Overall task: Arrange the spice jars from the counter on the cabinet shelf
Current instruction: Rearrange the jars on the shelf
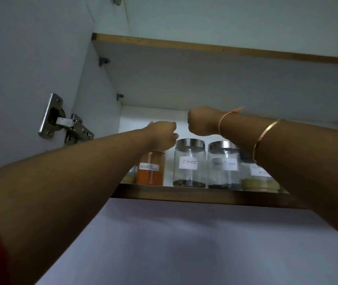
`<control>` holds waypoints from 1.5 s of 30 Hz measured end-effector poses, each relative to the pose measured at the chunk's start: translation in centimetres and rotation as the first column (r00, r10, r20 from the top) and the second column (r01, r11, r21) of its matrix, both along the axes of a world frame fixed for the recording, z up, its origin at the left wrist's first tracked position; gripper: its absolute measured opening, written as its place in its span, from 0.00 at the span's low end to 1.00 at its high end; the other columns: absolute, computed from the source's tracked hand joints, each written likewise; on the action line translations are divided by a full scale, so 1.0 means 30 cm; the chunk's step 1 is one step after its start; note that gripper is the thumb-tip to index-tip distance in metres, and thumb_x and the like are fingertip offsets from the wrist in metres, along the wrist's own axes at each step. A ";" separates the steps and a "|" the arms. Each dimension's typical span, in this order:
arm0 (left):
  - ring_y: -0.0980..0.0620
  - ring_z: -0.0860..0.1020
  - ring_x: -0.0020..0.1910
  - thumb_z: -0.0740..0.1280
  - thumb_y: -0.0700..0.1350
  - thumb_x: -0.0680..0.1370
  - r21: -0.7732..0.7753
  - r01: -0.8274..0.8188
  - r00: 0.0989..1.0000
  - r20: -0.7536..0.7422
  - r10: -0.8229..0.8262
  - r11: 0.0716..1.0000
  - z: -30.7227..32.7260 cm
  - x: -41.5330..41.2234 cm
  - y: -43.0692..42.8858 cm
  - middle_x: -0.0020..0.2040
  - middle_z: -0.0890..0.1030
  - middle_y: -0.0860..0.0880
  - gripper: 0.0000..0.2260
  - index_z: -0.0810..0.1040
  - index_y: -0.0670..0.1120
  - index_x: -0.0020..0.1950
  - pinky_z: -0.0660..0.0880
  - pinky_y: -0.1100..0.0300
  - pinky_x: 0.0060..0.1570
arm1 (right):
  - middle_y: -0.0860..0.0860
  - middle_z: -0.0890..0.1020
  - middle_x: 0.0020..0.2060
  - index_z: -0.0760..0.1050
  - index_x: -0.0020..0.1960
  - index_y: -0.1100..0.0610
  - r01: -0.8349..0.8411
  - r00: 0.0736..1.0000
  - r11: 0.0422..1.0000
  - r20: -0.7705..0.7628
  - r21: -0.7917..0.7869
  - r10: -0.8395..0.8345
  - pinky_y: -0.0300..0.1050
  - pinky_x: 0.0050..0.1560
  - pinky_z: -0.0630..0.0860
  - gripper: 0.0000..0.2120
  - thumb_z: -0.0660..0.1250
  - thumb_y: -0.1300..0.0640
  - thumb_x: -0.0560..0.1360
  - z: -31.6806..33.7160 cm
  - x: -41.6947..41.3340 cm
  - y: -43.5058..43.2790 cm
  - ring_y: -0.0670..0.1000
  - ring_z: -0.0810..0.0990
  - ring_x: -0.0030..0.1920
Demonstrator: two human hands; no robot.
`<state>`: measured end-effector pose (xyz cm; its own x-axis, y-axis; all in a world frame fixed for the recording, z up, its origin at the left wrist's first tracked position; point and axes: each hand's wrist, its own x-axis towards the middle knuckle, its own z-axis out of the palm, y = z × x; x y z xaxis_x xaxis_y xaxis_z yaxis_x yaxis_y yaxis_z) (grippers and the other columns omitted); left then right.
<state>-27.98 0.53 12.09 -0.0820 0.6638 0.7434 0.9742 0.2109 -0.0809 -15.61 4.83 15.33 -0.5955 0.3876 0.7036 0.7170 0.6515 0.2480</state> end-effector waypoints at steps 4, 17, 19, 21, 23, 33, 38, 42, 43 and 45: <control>0.44 0.66 0.70 0.60 0.51 0.80 0.020 0.070 0.997 0.006 -0.071 0.997 0.009 0.082 0.027 0.72 0.67 0.42 0.25 0.62 0.40 0.73 0.63 0.53 0.66 | 0.52 0.68 0.31 0.65 0.35 0.61 0.003 0.997 0.997 -0.083 -0.081 -0.010 0.41 0.33 0.64 0.11 0.58 0.61 0.76 -0.007 0.101 0.049 0.52 0.69 0.34; 0.44 0.78 0.55 0.67 0.50 0.77 -0.158 -0.085 0.995 -0.065 0.075 0.984 0.041 0.151 0.071 0.56 0.81 0.43 0.16 0.79 0.42 0.60 0.72 0.56 0.51 | 0.58 0.83 0.50 0.79 0.54 0.64 -0.062 0.998 0.982 -0.040 -0.180 0.055 0.47 0.50 0.76 0.17 0.67 0.52 0.72 -0.068 0.227 0.192 0.57 0.80 0.50; 0.45 0.78 0.54 0.68 0.50 0.76 -0.162 -0.084 0.996 -0.056 0.076 0.983 0.047 0.141 0.077 0.55 0.81 0.43 0.16 0.80 0.42 0.59 0.73 0.56 0.52 | 0.60 0.83 0.51 0.79 0.54 0.65 -0.082 0.996 0.985 -0.041 -0.153 0.076 0.46 0.47 0.76 0.18 0.67 0.52 0.72 -0.073 0.219 0.198 0.56 0.80 0.48; 0.45 0.78 0.54 0.68 0.50 0.76 -0.154 -0.097 0.994 -0.056 0.089 0.983 0.045 0.128 0.082 0.55 0.81 0.43 0.16 0.80 0.42 0.59 0.73 0.56 0.52 | 0.60 0.82 0.50 0.79 0.53 0.66 -0.108 0.993 0.986 -0.051 -0.126 0.102 0.44 0.42 0.71 0.17 0.67 0.53 0.73 -0.083 0.204 0.202 0.55 0.76 0.43; 0.45 0.78 0.54 0.68 0.49 0.76 -0.136 -0.107 0.994 -0.044 0.102 0.985 0.038 0.114 0.090 0.55 0.81 0.44 0.16 0.79 0.42 0.60 0.73 0.56 0.51 | 0.60 0.82 0.47 0.79 0.52 0.66 -0.128 0.991 0.987 -0.057 -0.098 0.123 0.43 0.40 0.69 0.15 0.67 0.54 0.73 -0.093 0.183 0.208 0.54 0.73 0.40; 0.50 0.72 0.50 0.70 0.48 0.75 -0.124 -0.083 0.996 -0.027 0.080 0.989 0.038 0.062 0.140 0.57 0.77 0.46 0.15 0.74 0.44 0.58 0.69 0.58 0.49 | 0.59 0.83 0.47 0.78 0.53 0.64 -0.112 0.994 0.991 -0.028 -0.070 0.110 0.49 0.52 0.79 0.17 0.71 0.53 0.70 -0.072 0.127 0.247 0.57 0.81 0.47; 0.51 0.72 0.46 0.72 0.48 0.73 -0.166 -0.130 0.991 -0.046 0.124 0.977 0.064 0.070 0.150 0.52 0.77 0.48 0.14 0.76 0.44 0.55 0.68 0.60 0.45 | 0.59 0.84 0.48 0.81 0.52 0.65 -0.080 0.997 0.993 -0.006 -0.085 0.080 0.43 0.44 0.75 0.16 0.71 0.54 0.70 -0.057 0.112 0.270 0.56 0.82 0.47; 0.49 0.74 0.47 0.71 0.47 0.73 -0.187 -0.189 0.981 -0.074 0.178 0.964 0.076 0.077 0.175 0.51 0.77 0.48 0.16 0.76 0.42 0.57 0.70 0.59 0.46 | 0.59 0.83 0.51 0.80 0.54 0.64 -0.035 0.998 0.996 0.040 -0.084 0.039 0.43 0.46 0.75 0.15 0.69 0.56 0.72 -0.052 0.098 0.292 0.56 0.82 0.51; 0.48 0.75 0.50 0.71 0.46 0.74 -0.193 -0.200 0.979 -0.081 0.187 0.961 0.074 0.076 0.183 0.54 0.78 0.47 0.16 0.75 0.42 0.58 0.71 0.58 0.48 | 0.59 0.83 0.52 0.80 0.54 0.64 -0.027 0.998 0.996 0.049 -0.088 0.031 0.44 0.48 0.77 0.15 0.69 0.57 0.72 -0.050 0.093 0.298 0.57 0.81 0.53; 0.46 0.76 0.56 0.69 0.45 0.75 -0.212 -0.221 0.974 -0.093 0.206 0.952 0.069 0.074 0.197 0.58 0.77 0.46 0.17 0.74 0.41 0.61 0.72 0.57 0.52 | 0.59 0.83 0.54 0.80 0.56 0.65 -0.012 0.997 0.995 0.069 -0.103 0.019 0.45 0.48 0.76 0.15 0.68 0.58 0.72 -0.045 0.084 0.307 0.57 0.81 0.54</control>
<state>-25.77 6.45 14.14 -0.1934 0.7841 0.5897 0.8988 0.3826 -0.2140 -13.10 14.03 13.97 -0.6482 0.4458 0.6173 0.6898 0.6872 0.2281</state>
